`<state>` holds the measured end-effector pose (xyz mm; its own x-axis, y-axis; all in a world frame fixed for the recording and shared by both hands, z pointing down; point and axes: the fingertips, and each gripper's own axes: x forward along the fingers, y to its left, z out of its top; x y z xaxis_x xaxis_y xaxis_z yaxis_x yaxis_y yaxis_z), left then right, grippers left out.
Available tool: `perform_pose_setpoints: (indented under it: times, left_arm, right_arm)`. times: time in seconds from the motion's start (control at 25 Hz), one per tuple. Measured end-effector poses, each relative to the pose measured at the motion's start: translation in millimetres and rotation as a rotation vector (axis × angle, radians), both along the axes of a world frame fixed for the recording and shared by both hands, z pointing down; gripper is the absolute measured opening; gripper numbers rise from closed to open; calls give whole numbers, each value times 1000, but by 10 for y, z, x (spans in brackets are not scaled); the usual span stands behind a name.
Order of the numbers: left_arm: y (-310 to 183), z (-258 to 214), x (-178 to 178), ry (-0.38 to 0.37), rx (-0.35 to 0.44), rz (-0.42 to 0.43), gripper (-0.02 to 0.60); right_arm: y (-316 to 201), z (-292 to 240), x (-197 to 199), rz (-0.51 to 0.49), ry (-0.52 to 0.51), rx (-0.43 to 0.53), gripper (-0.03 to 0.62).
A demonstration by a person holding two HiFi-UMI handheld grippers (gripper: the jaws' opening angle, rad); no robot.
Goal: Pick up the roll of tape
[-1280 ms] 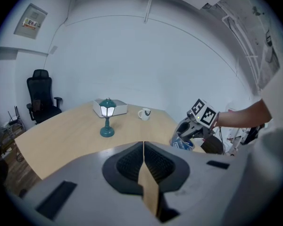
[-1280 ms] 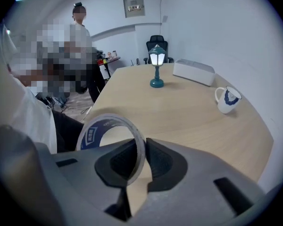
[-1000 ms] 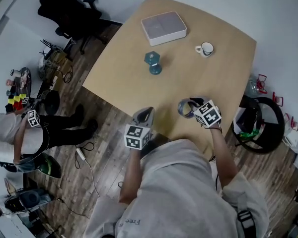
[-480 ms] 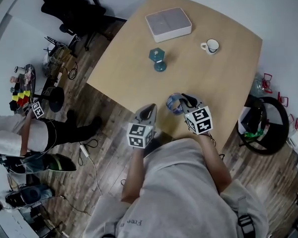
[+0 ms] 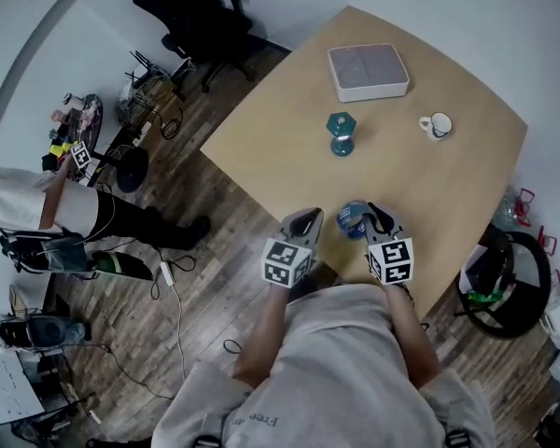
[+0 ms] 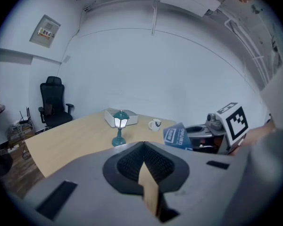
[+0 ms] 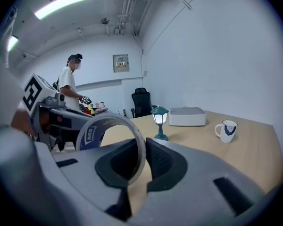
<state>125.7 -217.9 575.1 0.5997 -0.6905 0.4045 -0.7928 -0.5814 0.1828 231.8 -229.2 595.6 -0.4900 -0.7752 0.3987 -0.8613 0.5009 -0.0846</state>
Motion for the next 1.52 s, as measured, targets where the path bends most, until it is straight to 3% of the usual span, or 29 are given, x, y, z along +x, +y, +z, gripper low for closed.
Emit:
perform_pose_setpoints:
  times: [0.2, 0.52, 1.52]
  left_arm:
    - [-11, -42, -98, 10, 9, -18, 6]
    - [7, -97, -69, 8, 26, -5, 6]
    - [-28, -179, -235, 38, 68, -51, 5]
  right_arm:
    - [10, 6, -68, -7, 6, -3, 43]
    - [-36, 87, 53, 64, 37, -29, 44]
    - [-49, -44, -26, 66, -32, 11, 44]
